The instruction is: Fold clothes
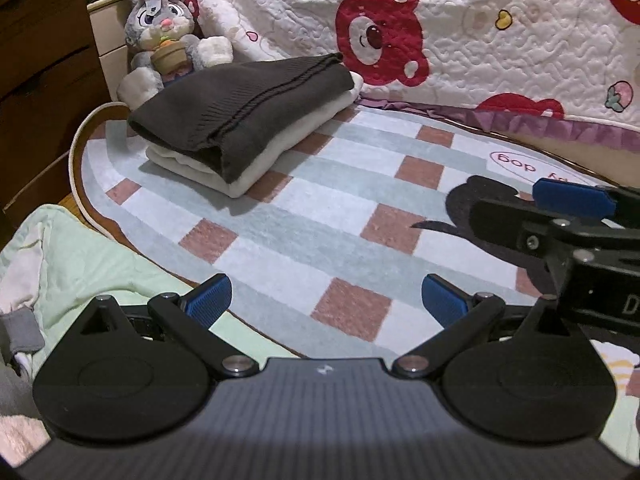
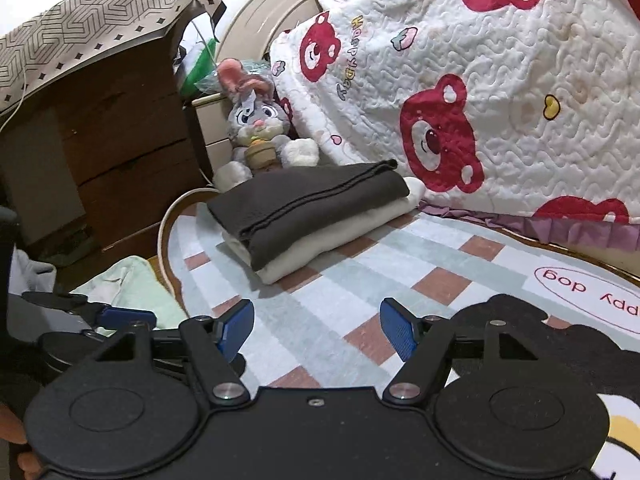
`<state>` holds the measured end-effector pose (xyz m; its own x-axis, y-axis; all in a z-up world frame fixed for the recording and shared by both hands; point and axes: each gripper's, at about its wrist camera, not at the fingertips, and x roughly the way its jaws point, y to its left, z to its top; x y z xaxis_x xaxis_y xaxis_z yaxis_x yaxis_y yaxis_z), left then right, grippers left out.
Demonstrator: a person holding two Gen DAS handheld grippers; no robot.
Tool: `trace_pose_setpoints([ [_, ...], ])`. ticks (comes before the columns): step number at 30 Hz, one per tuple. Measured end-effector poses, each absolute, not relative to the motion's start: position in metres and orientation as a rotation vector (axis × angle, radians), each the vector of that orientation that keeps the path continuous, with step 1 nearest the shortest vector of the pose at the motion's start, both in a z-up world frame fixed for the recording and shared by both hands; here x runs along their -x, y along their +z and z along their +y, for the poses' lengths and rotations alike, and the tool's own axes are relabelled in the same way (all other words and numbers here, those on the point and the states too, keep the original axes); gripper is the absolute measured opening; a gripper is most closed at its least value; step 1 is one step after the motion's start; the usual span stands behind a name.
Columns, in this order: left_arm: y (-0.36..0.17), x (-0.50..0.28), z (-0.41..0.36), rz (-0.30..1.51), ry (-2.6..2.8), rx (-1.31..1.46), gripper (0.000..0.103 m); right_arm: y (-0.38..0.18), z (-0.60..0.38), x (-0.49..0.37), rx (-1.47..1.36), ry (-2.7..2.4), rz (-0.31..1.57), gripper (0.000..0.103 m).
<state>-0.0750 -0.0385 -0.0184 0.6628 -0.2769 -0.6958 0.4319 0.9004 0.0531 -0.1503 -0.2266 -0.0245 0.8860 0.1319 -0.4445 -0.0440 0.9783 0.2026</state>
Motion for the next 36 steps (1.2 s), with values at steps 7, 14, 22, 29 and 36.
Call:
trace_pose_setpoints([
  [7,-0.017,0.085,-0.034,0.748,-0.406,-0.219,0.103,-0.024,-0.229,0.159,-0.199,0.023,0.479,0.074],
  [14,-0.016,0.091,-0.031,0.741,-0.415,-0.213,0.103,-0.026,-0.227,0.163,-0.177,0.010,0.497,0.074],
  [22,-0.015,0.094,-0.029,0.730,-0.421,-0.208,0.103,-0.027,-0.222,0.164,-0.157,0.005,0.502,0.074],
  [29,-0.015,0.091,-0.024,0.752,-0.428,-0.181,0.103,-0.025,-0.220,0.163,-0.168,-0.003,0.519,0.074],
  [36,-0.014,0.090,-0.020,0.754,-0.425,-0.177,0.103,-0.023,-0.217,0.163,-0.173,-0.008,0.526,0.074],
])
